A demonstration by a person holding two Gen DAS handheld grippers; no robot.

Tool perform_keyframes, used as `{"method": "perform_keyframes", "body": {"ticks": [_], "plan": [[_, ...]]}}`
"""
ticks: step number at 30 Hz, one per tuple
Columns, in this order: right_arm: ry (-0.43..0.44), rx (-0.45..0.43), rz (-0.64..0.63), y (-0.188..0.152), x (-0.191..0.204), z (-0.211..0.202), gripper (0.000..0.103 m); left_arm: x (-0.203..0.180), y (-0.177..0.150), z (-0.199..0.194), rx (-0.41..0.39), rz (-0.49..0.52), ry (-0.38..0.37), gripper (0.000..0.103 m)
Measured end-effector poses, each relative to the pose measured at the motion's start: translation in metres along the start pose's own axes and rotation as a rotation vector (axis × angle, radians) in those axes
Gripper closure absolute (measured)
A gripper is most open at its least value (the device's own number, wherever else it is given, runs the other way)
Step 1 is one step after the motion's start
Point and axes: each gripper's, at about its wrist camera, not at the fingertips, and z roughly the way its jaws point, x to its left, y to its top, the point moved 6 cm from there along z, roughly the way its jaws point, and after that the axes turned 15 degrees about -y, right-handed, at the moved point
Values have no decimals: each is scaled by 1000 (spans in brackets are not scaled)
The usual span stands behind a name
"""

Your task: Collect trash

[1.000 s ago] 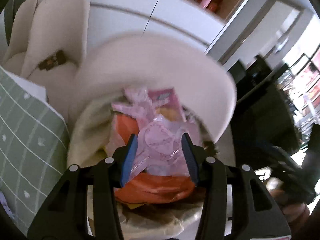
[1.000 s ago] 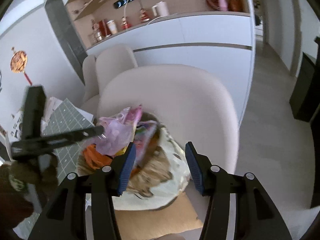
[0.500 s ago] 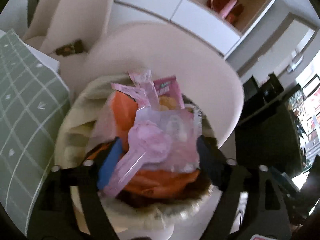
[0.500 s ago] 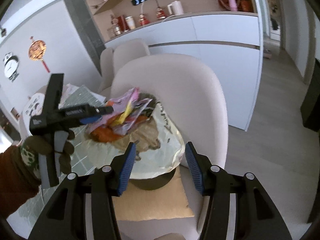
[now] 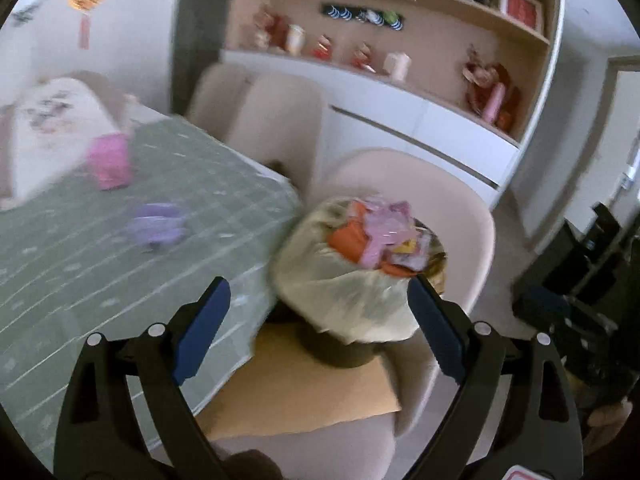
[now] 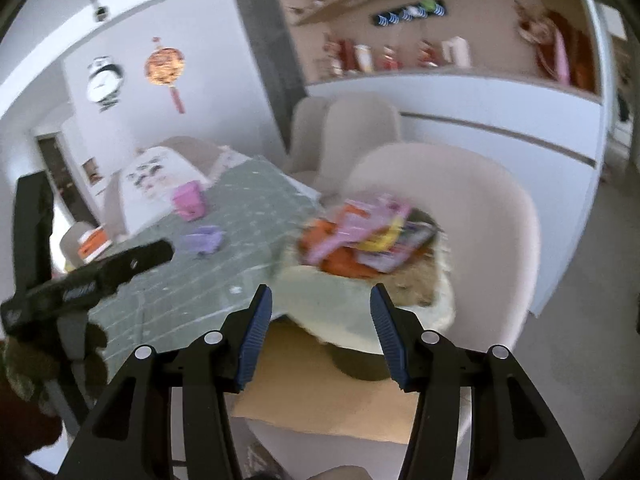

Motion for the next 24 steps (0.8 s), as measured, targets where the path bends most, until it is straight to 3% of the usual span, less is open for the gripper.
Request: {"method": "perform_keyframes", "body": {"ticks": [4,7,9,14,24], "plan": [[63,-33,-61,-7,42,-24,54,10,-23,-66,-65,-23,174,17],[58,-41,-106,-13,67,-37,54,19,-40,-97,-79,-23,327,17],[34,-38,-130,-20,78,-42,54,25,-48,-107,-88,-32,378,17],[-61,-47,-151,-34,88,-49,54,26,-56,-115,-89,-52,338,17],[-94,-18,-102,-43,76,-53,54,15,-57,-104,-65,-31,266,17]]}}
